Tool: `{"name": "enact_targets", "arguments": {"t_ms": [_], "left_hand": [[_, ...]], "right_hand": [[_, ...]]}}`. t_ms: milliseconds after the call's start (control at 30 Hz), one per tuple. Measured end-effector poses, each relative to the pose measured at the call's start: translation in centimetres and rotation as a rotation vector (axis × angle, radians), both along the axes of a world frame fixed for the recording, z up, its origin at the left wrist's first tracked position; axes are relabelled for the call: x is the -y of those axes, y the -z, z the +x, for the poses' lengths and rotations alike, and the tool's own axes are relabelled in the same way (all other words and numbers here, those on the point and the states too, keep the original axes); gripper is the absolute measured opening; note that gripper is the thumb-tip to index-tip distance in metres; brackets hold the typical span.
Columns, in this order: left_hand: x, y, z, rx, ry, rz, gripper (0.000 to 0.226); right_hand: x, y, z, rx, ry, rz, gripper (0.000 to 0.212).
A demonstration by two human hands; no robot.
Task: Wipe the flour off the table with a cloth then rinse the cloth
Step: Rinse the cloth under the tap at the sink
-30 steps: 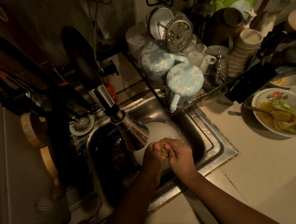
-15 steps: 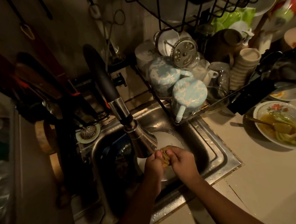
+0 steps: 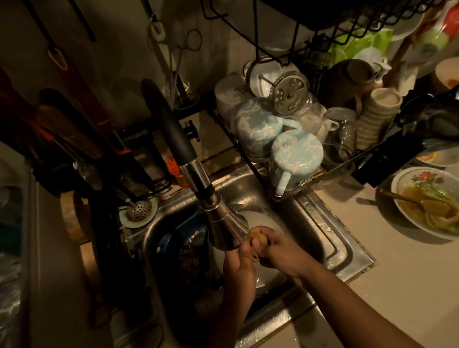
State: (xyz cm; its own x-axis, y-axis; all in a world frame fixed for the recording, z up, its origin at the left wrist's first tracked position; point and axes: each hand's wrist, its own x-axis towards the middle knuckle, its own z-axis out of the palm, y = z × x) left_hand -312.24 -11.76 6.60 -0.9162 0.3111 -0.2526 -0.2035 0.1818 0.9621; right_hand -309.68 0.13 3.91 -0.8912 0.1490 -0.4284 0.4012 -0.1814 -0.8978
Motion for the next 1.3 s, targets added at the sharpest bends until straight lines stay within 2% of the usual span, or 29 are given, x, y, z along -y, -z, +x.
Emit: {"name": "enact_targets", "arguments": {"t_ms": [100, 167, 233, 367, 467, 500, 633, 700, 867, 1000, 1133, 1233, 1300], "left_hand": [[0.4, 0.2, -0.7, 0.002, 0.013, -0.009, 0.046], [0.6, 0.4, -1.2, 0.031, 0.005, -0.004, 0.050], [0.6, 1.2, -1.8, 0.082, -0.036, -0.004, 0.039], [-0.5, 0.7, -1.7, 0.219, -0.093, 0.085, 0.013], [-0.8, 1.0, -1.0, 0.338, -0.090, 0.050, 0.027], [-0.8, 1.3, -0.7, 0.402, -0.089, 0.049, 0.029], [-0.7, 1.4, -1.2, 0.674, -0.063, 0.092, 0.037], [-0.7, 1.6, -1.8, 0.747, -0.033, 0.069, 0.040], [-0.5, 2.6, -2.1, 0.717, 0.044, 0.081, 0.044], [-0.3, 2.9, -1.6, 0.662, 0.074, 0.055, 0.041], [-0.2, 3.3, -0.8, 0.580, 0.041, -0.021, 0.035], [0.0, 3.4, -0.7, 0.550, 0.014, -0.006, 0.034], [0.1, 3.3, -0.8, 0.563, 0.008, 0.023, 0.036]], "right_hand": [[0.7, -0.7, -0.1, -0.004, 0.001, -0.040, 0.017], [1.3, -1.4, -0.3, -0.096, 0.037, -0.010, 0.017], [2.2, -1.5, -0.6, -0.169, 0.131, 0.076, 0.016], [3.8, -0.6, -0.2, -0.263, 0.309, 0.374, 0.042], [4.0, 1.1, 0.8, -0.279, 0.300, 0.665, 0.026], [3.9, 1.8, 1.1, -0.274, 0.288, 0.710, 0.035], [3.3, 3.1, 2.2, -0.306, 0.238, 0.758, 0.043], [3.0, 3.1, 2.2, -0.309, 0.211, 0.758, 0.042], [2.5, 2.6, 1.9, -0.372, 0.191, 0.810, 0.039], [2.7, 2.9, 2.4, -0.399, 0.179, 0.840, 0.055], [3.2, 2.7, 2.7, -0.437, 0.161, 0.832, 0.044], [3.3, 2.9, 2.6, -0.431, 0.152, 0.866, 0.048], [3.2, 3.2, 2.6, -0.407, 0.133, 0.874, 0.042]]}}
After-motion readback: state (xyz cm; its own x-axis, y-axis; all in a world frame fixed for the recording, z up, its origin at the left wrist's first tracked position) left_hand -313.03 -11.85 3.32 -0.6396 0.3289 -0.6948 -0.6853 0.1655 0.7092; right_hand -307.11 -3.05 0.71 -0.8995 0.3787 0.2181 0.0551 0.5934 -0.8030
